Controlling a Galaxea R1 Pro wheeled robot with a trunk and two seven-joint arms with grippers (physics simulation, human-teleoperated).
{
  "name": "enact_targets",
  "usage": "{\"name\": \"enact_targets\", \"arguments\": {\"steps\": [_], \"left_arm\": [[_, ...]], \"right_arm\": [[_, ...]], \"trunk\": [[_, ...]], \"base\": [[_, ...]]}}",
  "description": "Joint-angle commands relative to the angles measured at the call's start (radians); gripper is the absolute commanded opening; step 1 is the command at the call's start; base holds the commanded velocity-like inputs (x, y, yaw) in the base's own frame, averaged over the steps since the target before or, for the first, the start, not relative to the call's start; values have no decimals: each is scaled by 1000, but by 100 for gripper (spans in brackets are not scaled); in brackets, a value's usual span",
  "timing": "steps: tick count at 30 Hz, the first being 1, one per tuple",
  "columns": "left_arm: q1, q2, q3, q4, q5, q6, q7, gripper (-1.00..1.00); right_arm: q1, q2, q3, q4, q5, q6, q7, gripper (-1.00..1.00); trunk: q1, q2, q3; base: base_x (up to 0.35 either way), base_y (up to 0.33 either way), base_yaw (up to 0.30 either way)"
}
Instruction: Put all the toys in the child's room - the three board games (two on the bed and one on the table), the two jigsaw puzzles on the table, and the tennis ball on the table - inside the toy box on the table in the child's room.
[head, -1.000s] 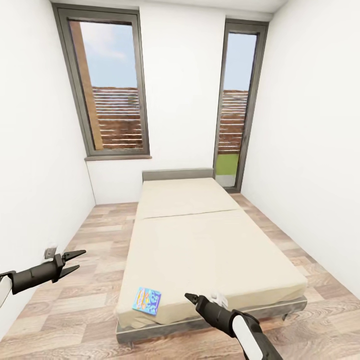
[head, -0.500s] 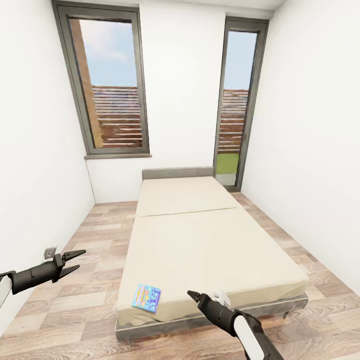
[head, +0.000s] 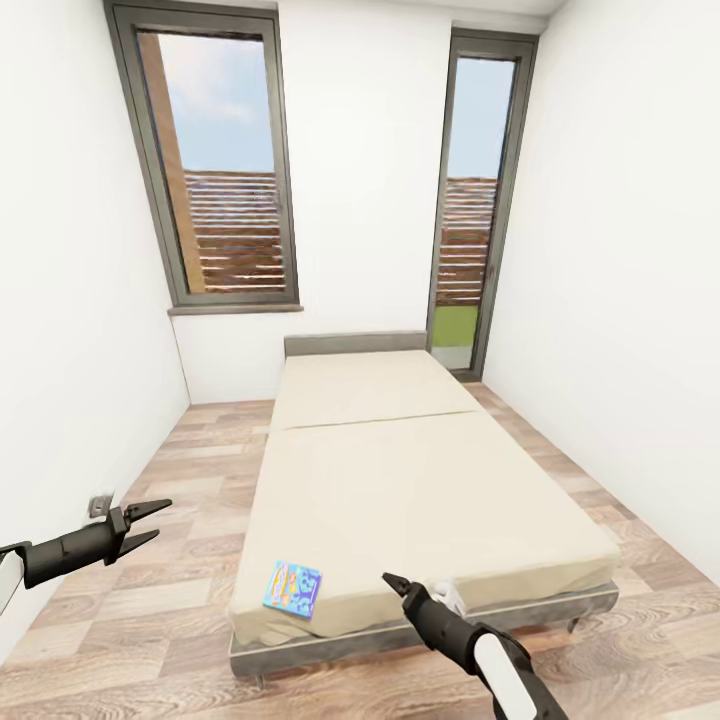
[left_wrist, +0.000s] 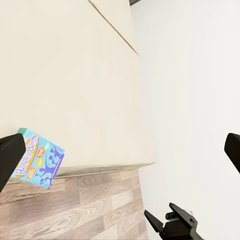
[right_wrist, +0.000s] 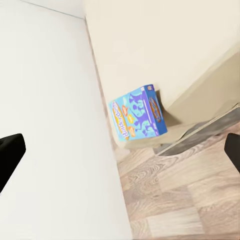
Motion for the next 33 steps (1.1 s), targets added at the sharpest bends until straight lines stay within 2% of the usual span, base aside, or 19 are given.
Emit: {"name": "enact_targets", "arguments": {"steps": [1, 6, 14, 26, 29, 33], "left_arm": [[-1, 0, 1, 0, 1, 5, -2, 100], [-1, -1, 1, 0, 1, 6, -2, 100], [-1, 1, 1, 0, 2, 8, -4, 100], [0, 2, 2, 0, 6, 7, -8, 100], [-1, 4, 4, 0, 8, 7, -9, 100], [0, 6, 5, 0, 10, 9, -11, 100]], "right_arm": [[-1, 4, -4, 0, -6, 8, 1, 100], [-1, 20, -10, 8, -12, 11, 2, 100], [0, 26, -6, 28, -81, 17, 74, 100], [-2, 27, -11, 42, -106, 18, 99, 100], [-2, 27, -13, 63, -128, 19, 100, 100], [-2, 26, -10, 88, -178, 19, 102, 100]], "trunk": [[4, -8, -4], [23, -43, -20], [54, -99, -45], [100, -183, -83], [111, -204, -92], [127, -232, -105]], "base": [[0, 0, 0], [0, 0, 0], [0, 0, 0], [0, 0, 0], [0, 0, 0], [0, 0, 0]]}}
